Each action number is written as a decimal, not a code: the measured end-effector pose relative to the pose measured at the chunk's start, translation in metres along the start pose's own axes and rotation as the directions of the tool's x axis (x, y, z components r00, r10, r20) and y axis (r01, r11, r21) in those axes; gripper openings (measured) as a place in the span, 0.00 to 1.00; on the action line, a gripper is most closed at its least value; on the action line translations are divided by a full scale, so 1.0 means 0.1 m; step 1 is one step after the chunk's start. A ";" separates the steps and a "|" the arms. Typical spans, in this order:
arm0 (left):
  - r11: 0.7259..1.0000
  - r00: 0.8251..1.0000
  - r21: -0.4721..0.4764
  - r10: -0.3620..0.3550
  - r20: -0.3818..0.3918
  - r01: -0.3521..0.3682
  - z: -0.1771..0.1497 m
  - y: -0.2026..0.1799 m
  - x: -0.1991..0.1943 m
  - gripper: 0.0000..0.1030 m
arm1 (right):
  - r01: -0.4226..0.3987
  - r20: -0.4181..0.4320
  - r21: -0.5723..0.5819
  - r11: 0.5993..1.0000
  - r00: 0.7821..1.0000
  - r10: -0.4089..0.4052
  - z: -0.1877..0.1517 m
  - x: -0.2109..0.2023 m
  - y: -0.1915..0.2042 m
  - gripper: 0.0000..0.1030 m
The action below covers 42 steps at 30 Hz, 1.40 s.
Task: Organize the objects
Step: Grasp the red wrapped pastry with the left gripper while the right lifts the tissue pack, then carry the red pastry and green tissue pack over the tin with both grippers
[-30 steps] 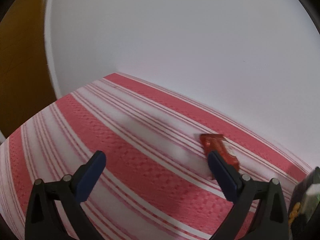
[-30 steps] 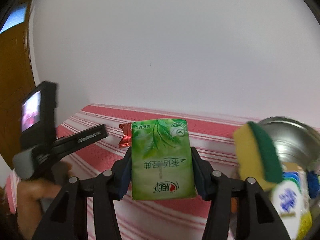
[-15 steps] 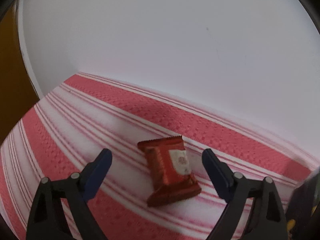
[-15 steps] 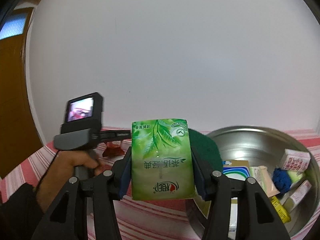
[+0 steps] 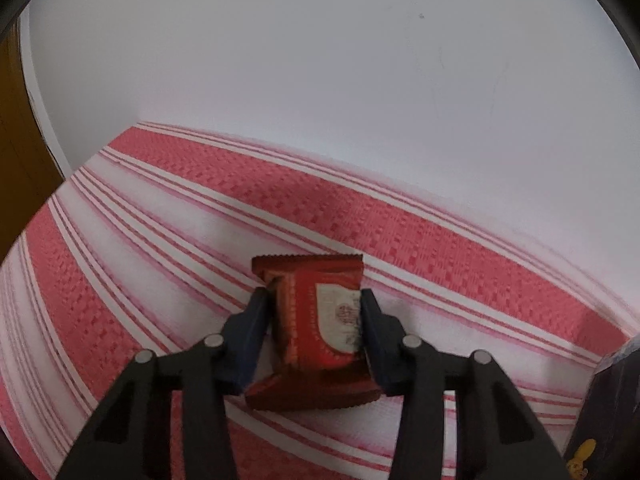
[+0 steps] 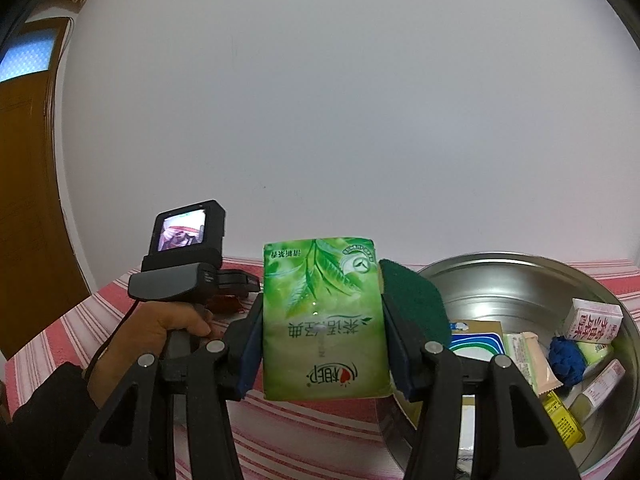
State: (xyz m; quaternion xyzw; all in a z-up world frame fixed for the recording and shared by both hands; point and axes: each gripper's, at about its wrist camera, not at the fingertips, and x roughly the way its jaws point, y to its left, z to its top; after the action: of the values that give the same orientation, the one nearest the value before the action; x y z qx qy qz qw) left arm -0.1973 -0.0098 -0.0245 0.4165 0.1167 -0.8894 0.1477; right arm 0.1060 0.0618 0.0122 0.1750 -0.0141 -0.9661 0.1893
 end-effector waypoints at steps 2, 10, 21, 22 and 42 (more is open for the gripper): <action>0.999 1.000 -0.021 -0.027 0.006 0.027 -0.01 0.06 -0.03 0.39 | 0.006 0.003 -0.003 1.000 1.000 -0.006 0.01 -0.01 -0.01 0.54; 0.996 0.981 -0.031 -0.076 0.179 0.083 -0.09 0.14 -0.36 0.36 | 0.049 0.071 -0.036 0.998 0.996 -0.046 -0.01 -0.11 -0.01 0.54; 0.997 0.955 0.027 -0.073 0.287 0.068 -0.54 0.09 -0.94 0.36 | 0.113 0.123 -0.057 0.992 0.987 -0.105 0.03 -0.21 -0.08 0.54; 0.997 0.953 0.029 -0.074 0.293 0.068 -0.56 0.11 -0.96 0.36 | 0.118 0.127 -0.057 0.991 0.986 -0.110 0.04 -0.22 -0.09 0.54; 0.996 0.917 0.066 -0.086 0.389 0.066 -0.91 0.17 -1.36 0.36 | 0.165 0.074 0.126 0.978 0.982 -0.175 0.20 -0.31 -0.84 0.54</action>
State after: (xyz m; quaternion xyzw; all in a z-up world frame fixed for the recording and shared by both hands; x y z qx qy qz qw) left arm -0.0440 0.0273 0.0226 0.2294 0.0781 -0.9624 0.1225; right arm 0.0955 0.1503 0.0332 0.1454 -0.0651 -0.9827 0.0945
